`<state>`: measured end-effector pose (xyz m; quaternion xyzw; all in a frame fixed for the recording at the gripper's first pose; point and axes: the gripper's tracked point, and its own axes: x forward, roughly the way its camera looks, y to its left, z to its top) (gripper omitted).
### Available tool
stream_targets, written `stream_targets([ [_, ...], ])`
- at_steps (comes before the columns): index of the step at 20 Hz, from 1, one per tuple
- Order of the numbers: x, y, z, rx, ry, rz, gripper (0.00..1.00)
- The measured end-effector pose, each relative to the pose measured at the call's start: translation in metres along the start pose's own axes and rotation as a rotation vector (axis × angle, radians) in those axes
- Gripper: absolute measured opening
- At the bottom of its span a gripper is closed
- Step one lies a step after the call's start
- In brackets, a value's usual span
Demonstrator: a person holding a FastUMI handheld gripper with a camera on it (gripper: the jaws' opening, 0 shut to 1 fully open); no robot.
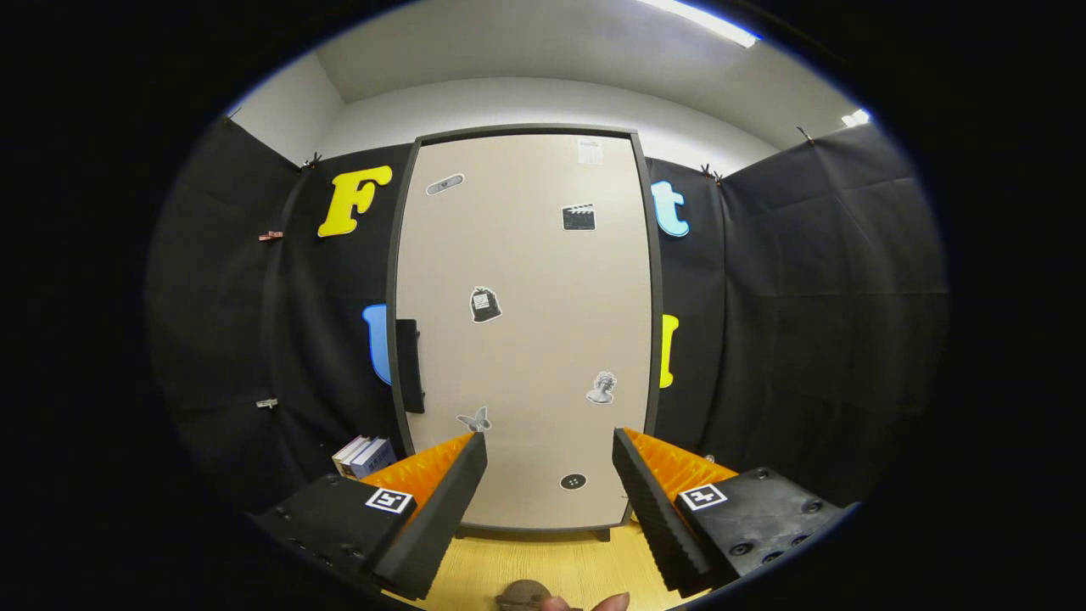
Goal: Open the shoe cabinet door, grab the shoes and put them into the shoe cabinet, then close the shoe cabinet door.
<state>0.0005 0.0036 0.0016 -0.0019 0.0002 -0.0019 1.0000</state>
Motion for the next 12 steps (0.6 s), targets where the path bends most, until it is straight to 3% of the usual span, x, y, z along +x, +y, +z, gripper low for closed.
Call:
stream_targets([
  [5,0.007,0.025,0.008,0.002,-0.003,0.027,0.98],
  [12,0.052,0.101,0.024,-0.004,-0.023,0.108,0.98],
])
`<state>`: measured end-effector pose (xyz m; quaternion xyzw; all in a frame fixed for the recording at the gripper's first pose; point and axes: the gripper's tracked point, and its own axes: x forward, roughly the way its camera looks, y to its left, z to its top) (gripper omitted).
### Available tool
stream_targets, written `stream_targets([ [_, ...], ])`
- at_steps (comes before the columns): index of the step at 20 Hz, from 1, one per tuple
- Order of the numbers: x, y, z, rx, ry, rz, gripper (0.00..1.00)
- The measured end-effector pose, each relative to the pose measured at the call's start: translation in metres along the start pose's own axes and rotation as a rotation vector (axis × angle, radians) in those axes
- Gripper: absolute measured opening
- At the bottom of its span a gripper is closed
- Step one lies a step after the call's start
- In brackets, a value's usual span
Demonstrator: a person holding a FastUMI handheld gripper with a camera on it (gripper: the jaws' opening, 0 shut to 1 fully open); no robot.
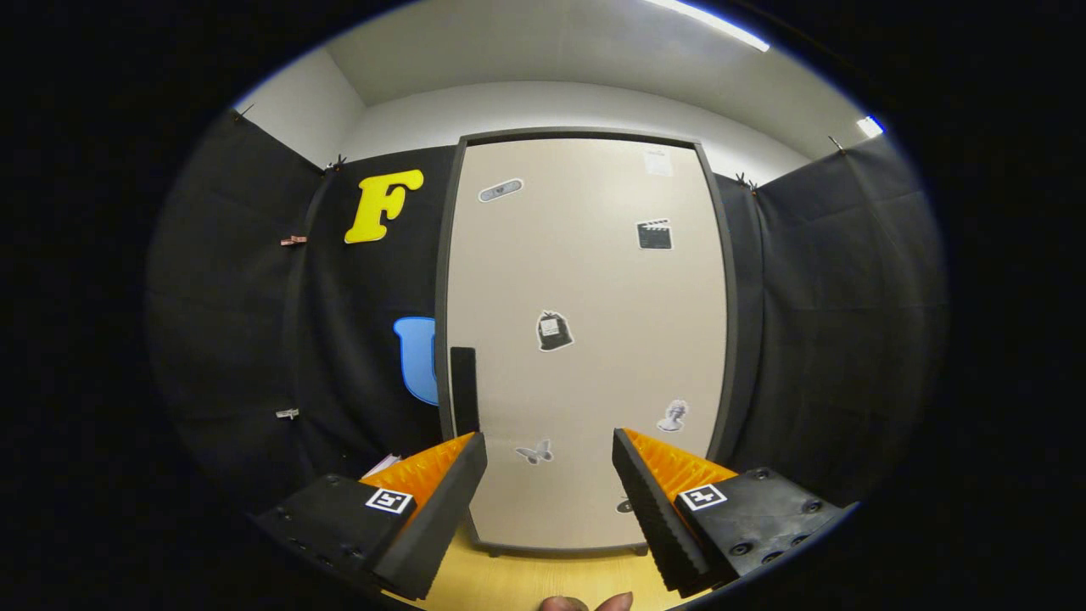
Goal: Open the shoe cabinet door, grab the shoes and put them into the shoe cabinet, then close the shoe cabinet door.
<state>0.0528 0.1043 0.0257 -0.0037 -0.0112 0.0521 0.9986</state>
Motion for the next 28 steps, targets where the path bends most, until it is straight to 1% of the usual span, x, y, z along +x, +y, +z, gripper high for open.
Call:
stream_targets([
  [3,0.031,0.028,-0.005,0.001,0.012,0.022,0.98],
  [5,0.054,0.037,-0.011,-0.021,0.018,0.01,0.97],
  [8,0.088,0.053,-0.027,-0.022,0.048,0.007,0.98],
  [14,0.145,0.073,-0.053,0.017,0.114,0.002,0.98],
  [16,0.158,0.078,-0.056,0.013,0.112,-0.004,0.9],
  [17,0.162,0.079,-0.056,0.011,0.107,-0.008,0.81],
  [18,0.163,0.075,-0.057,0.006,0.102,-0.039,0.75],
  [19,0.166,0.076,-0.056,0.012,0.087,-0.053,0.57],
  [20,0.163,0.076,-0.056,0.013,0.083,-0.06,0.52],
  [21,0.166,0.069,-0.055,-0.007,0.08,-0.094,0.48],
  [22,0.16,0.068,-0.055,0.018,0.08,-0.096,0.49],
  [23,0.164,0.069,-0.058,0.04,0.09,-0.098,0.36],
  [24,0.167,0.069,-0.059,0.048,0.094,-0.1,0.36],
  [25,0.164,0.068,-0.057,0.041,0.093,-0.099,0.31],
  [28,0.163,0.068,-0.055,0.04,0.069,-0.097,0.31],
])
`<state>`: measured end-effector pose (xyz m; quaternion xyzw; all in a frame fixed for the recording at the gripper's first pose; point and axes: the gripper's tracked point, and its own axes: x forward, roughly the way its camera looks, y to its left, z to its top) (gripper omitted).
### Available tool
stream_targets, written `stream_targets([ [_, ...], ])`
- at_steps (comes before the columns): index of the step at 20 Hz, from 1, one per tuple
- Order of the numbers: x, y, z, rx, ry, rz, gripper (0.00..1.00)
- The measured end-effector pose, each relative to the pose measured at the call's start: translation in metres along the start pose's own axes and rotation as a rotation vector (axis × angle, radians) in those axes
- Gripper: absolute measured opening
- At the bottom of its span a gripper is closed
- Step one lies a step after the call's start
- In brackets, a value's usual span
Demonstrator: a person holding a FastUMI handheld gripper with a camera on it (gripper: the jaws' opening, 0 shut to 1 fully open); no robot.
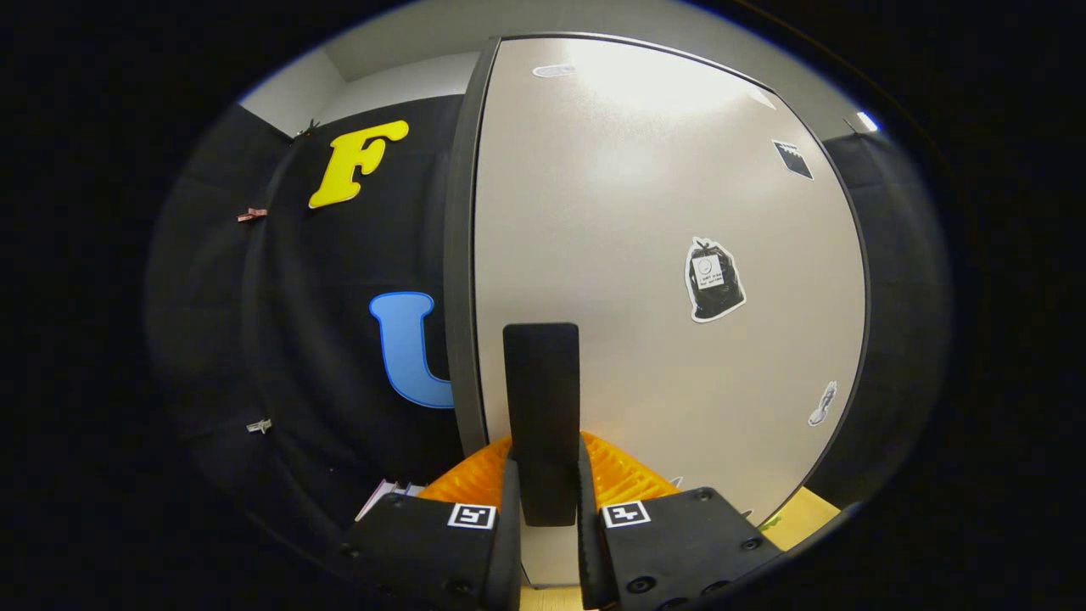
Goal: Open the shoe cabinet door, grab the shoes and put them into the shoe cabinet, then close the shoe cabinet door.
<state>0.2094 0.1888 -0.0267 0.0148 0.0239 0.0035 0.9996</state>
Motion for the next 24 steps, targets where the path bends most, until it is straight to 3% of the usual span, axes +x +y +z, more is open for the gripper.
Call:
stream_targets([
  [2,-0.001,0.0,0.0,0.012,-0.006,0.013,0.31],
  [3,-0.003,0.0,0.0,0.0,-0.004,0.018,0.23],
  [6,-0.013,0.0,0.0,-0.008,-0.002,0.035,0.23],
  [7,-0.015,0.0,0.0,0.011,0.002,0.048,0.17],
  [17,-0.11,-0.024,0.006,0.025,0.021,0.217,0.17],
  [24,-0.161,-0.066,0.01,0.021,0.043,0.254,0.17],
])
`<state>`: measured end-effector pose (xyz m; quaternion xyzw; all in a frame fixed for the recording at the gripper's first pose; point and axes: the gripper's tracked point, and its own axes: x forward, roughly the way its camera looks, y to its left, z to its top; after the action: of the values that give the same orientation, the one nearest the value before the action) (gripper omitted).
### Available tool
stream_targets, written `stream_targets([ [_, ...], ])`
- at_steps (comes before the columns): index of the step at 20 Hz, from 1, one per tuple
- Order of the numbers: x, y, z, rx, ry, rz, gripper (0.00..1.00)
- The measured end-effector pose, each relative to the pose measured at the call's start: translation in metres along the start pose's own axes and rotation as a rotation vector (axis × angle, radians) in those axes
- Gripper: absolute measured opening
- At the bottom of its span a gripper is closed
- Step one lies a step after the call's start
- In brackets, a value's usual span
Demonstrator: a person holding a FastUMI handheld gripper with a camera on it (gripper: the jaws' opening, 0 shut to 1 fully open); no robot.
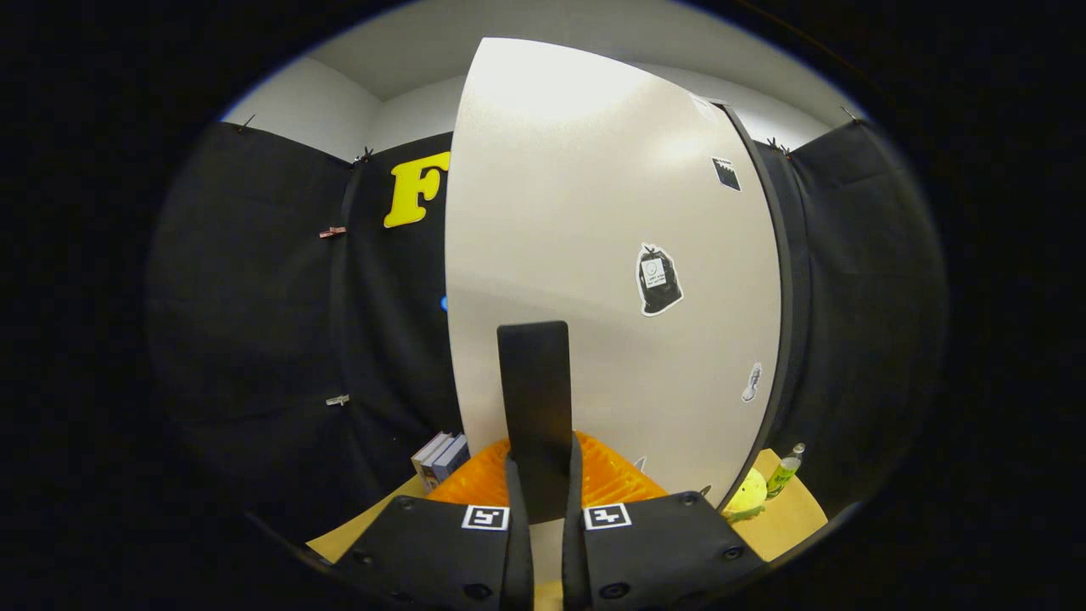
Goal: Open the shoe cabinet door, grab the shoes and put them into the shoe cabinet, then close the shoe cabinet door.
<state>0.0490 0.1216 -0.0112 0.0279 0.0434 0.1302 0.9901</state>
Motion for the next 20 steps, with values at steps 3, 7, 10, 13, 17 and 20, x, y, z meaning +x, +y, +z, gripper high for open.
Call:
stream_targets([
  [3,-0.026,-0.017,0.001,-0.006,0.002,-0.009,0.17],
  [7,-0.06,-0.047,0.002,-0.009,0.01,-0.025,0.17],
  [10,-0.08,-0.073,0.005,-0.023,0.016,-0.051,0.17],
  [13,-0.096,-0.1,0.007,-0.004,0.024,-0.077,0.16],
  [17,-0.109,-0.132,0.009,-0.004,0.032,-0.103,0.16],
  [20,-0.121,-0.151,0.01,0.008,0.032,-0.121,0.15],
])
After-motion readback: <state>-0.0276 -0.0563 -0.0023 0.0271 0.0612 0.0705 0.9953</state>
